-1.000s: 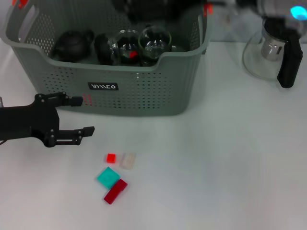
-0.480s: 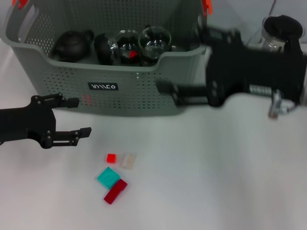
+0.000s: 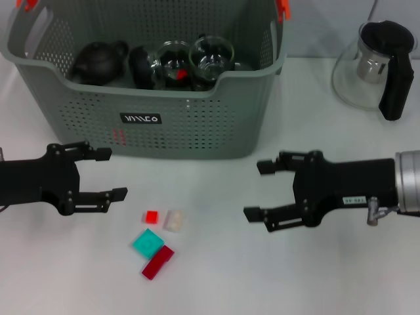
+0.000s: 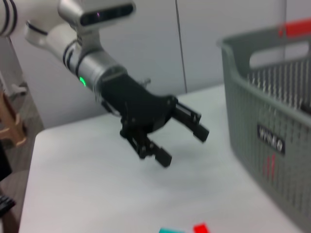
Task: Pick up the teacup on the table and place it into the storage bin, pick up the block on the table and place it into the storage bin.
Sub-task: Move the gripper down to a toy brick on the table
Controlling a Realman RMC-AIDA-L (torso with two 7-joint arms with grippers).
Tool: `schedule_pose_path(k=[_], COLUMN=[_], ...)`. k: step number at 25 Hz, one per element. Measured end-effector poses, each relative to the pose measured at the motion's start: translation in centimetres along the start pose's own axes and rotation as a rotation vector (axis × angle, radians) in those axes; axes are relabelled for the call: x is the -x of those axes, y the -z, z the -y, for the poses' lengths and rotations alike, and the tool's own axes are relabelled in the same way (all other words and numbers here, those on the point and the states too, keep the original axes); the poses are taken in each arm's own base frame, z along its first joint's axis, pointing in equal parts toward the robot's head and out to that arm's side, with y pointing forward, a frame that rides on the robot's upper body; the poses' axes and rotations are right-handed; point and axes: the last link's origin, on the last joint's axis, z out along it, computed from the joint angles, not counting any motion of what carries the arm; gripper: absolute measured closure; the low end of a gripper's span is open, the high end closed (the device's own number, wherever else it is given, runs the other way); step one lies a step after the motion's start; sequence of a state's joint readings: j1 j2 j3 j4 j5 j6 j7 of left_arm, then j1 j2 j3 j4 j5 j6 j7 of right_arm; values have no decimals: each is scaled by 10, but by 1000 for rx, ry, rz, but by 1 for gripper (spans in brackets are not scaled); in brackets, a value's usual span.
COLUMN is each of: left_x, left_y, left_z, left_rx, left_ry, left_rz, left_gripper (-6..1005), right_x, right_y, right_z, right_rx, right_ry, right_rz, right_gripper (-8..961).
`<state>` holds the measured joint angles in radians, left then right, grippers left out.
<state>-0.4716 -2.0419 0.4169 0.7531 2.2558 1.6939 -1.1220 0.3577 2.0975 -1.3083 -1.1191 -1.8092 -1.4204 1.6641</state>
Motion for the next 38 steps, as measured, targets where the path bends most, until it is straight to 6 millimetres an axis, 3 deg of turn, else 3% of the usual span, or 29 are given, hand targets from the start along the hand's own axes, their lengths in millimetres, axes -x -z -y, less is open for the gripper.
schedule_pose_path(k=[9,22,28,38], left_x=[-3,-46,-64,-77], left_y=[-7,-34,-53,-97], left_z=[3,4,-4,-17], left_rx=[53,154,182,245], left_ry=[20,-189,-304,-482], left_rz=[113,341,448,561], left_gripper=[201,205,206,209], right_x=[1,12,11,8], right_y=[-4,-14,-19,-17], right_z=[12,18,18,19], right_rx=[13,26,35,35], right_ry=[-100,-138,-153,-172], right_rz=[-119,-163,-168,-199], right_gripper=[6,5,5,5])
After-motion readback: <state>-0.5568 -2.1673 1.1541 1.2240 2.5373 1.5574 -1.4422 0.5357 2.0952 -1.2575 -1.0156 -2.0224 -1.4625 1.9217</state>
